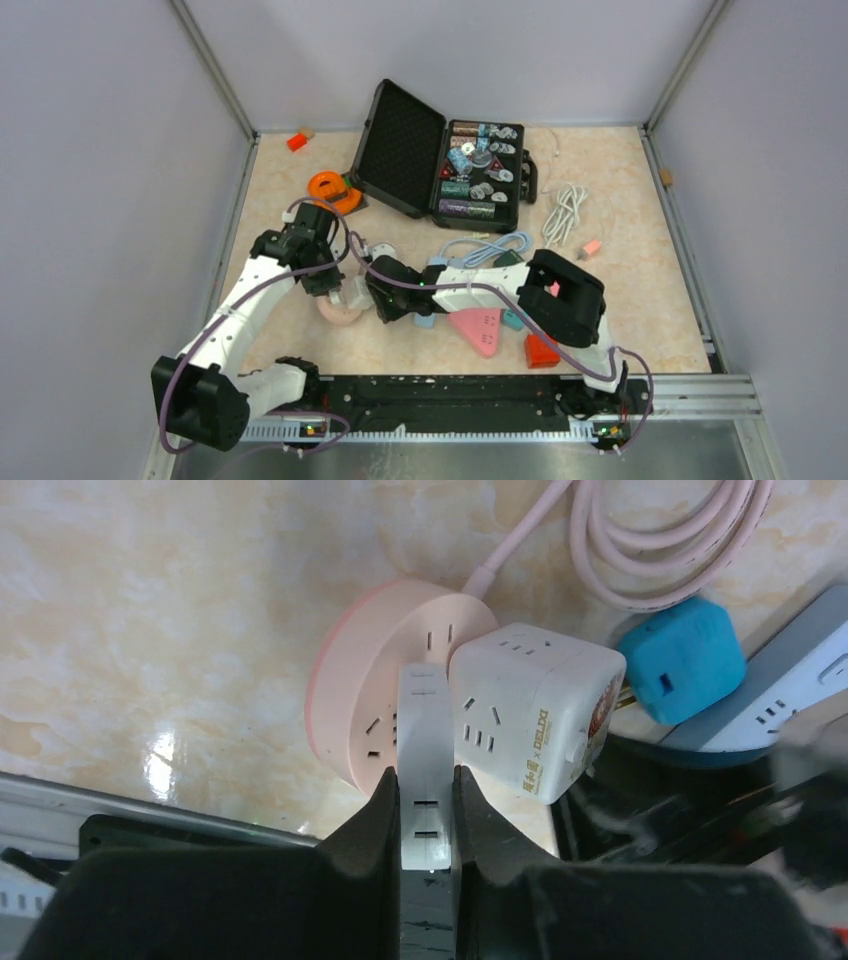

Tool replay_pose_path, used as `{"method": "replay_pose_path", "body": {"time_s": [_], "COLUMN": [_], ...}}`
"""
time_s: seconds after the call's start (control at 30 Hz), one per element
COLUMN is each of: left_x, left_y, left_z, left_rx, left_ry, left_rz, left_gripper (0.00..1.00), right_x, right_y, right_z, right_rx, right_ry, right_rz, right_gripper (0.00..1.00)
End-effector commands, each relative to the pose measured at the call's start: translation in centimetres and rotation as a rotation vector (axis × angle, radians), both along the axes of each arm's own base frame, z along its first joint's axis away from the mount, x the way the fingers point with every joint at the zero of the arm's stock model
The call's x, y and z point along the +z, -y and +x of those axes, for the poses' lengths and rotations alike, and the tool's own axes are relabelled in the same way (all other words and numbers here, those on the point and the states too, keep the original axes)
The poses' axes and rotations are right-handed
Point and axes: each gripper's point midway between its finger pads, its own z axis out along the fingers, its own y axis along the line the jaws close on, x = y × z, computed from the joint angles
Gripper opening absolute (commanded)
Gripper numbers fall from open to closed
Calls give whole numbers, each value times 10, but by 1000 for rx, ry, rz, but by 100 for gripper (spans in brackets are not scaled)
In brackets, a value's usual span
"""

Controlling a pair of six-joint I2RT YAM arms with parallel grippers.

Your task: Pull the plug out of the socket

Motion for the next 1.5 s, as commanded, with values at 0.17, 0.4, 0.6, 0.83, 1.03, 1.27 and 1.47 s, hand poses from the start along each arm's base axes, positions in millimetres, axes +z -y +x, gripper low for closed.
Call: {"method": "replay_pose_path", "body": {"time_s": [0.17, 0.4, 0.6, 0.83, 1.03, 1.27, 1.47], "left_x": [-3, -7, -17, -20, -23, -24, -23], "left_y": [9, 4, 15, 20, 20, 19, 18], "left_z": [19, 14, 13, 13, 12, 13, 13], "left_rx": [26, 66, 57, 46, 43, 47, 52], "left_ry": [60, 73, 66, 63, 59, 65, 69], "left_rz": [-38, -55, -126, -154, -158, -163, -163], "left_gripper": [0, 0, 0, 0, 0, 0, 0], "right_x": [11, 52, 98, 114, 113, 94, 75], "right_y": [15, 18, 10, -5, -19, -24, -27], "right_z": [-24, -11, -2, 18, 34, 44, 40], "right_rx": [22, -61, -60, -48, -29, -37, 0], "right_ry": [-12, 25, 26, 86, 149, 155, 136], "right_rz": [-32, 152, 361, 386, 340, 255, 232], "right_gripper": [30, 37, 65, 72, 72, 74, 77]}}
